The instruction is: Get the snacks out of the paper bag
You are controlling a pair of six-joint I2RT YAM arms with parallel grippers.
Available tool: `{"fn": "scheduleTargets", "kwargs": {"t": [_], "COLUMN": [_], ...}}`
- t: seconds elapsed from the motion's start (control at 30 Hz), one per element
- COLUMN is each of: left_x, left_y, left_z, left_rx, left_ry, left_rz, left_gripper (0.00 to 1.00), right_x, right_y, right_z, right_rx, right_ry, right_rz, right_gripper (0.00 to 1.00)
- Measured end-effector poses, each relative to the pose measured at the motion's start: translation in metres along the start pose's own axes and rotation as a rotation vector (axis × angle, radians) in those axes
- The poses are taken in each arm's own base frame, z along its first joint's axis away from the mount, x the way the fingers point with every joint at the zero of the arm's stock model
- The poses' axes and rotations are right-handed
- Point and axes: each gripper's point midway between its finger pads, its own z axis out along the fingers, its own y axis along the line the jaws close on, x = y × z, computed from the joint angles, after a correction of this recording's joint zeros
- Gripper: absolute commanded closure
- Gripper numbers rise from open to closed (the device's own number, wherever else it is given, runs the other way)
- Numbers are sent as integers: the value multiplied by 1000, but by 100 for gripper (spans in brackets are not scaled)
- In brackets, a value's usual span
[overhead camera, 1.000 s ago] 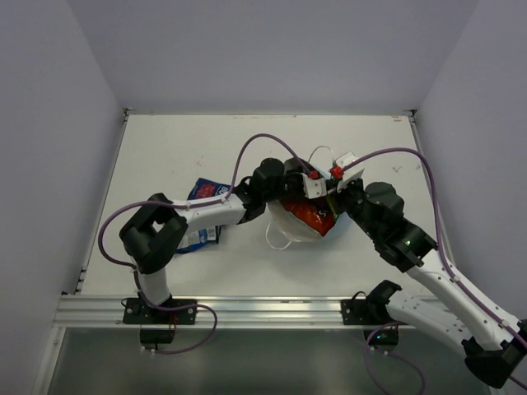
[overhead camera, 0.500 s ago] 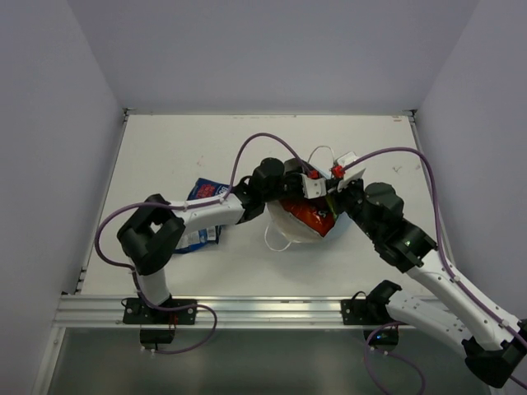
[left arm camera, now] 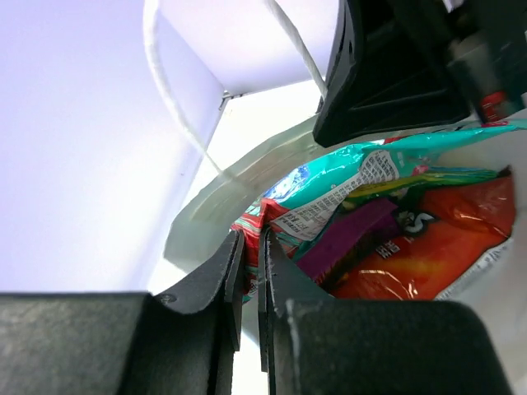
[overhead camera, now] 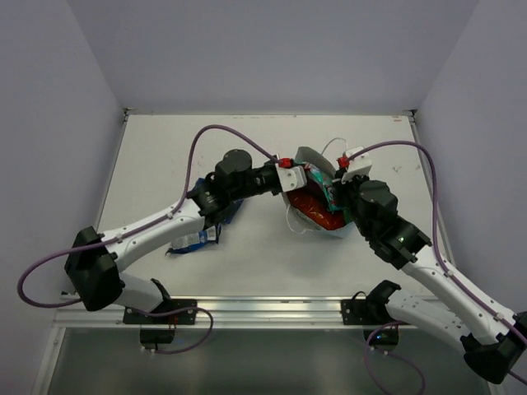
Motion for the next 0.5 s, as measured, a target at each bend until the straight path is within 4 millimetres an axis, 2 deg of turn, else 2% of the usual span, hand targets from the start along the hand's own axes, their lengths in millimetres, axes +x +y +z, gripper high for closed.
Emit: {"fn": "scheduleTargets", "kwargs": {"t": [0.17,0.37,0.5], "left_x": [-25,-52,-47], "left_y": [18,60,97], "left_z": [-35,-94,-133], "left_rx": [-95,-318,-472], "left_ry": [14,39,82], "left_rz": [-54,-91,-98], "left_gripper": [100,100,100], "right_x": [4,7,8], "right_y": [-7,-7,-7], "right_z": [0,1,1], "right_rx": [45,50,48], "right_ry": [8,13,17], "right_rz": [11,16,15], "right_gripper": [100,100,100]}}
